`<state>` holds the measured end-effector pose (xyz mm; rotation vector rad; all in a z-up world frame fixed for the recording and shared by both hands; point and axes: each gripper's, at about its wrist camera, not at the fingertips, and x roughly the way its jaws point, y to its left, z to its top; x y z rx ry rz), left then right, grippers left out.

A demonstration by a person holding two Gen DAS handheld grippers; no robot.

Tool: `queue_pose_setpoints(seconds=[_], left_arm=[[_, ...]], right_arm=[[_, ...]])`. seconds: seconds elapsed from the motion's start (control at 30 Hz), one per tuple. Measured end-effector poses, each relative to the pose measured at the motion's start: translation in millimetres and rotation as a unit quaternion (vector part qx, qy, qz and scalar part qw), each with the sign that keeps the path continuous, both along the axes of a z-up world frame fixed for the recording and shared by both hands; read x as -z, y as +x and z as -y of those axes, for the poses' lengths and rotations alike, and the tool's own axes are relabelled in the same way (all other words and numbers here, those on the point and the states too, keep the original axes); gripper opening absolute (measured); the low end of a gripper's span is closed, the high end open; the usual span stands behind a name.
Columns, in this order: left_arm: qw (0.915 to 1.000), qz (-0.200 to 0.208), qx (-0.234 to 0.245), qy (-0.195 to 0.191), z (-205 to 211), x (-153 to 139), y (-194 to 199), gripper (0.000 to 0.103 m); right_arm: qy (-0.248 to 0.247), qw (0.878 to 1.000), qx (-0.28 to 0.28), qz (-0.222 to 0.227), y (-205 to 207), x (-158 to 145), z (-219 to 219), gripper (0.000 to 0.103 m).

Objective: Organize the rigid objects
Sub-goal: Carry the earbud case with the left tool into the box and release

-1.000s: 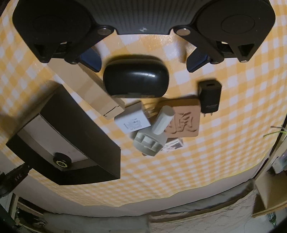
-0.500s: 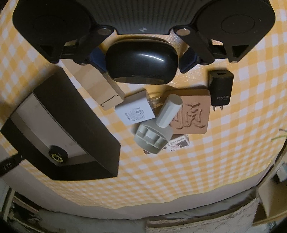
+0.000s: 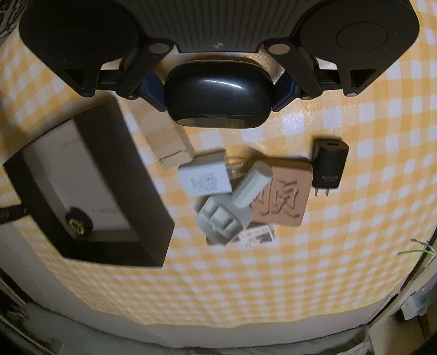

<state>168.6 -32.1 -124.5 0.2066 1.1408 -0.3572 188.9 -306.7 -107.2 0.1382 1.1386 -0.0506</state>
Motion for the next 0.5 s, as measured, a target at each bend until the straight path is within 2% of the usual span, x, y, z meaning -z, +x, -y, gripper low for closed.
queue_pose_setpoints(seconds=[0.17,0.3,0.4,0.5], left_arm=[[0.9993,0.025,-0.007,-0.027,7,-28,-3,0.081],[0.9971,0.03,-0.015,-0.069,23,-49,-4,0.081],[0.9946,0.041,0.012,-0.095,44,-63,-6,0.081],[0.9925,0.054,0.039,-0.102,67,-71,-12,0.081]], right_arm=[[0.002,1.0,0.001,0.0,0,0,-1,0.003],[0.001,1.0,0.0,0.0,1,1,-1,0.003],[0.003,1.0,0.002,0.0,2,1,-1,0.003],[0.002,1.0,0.001,0.0,2,1,-1,0.003]])
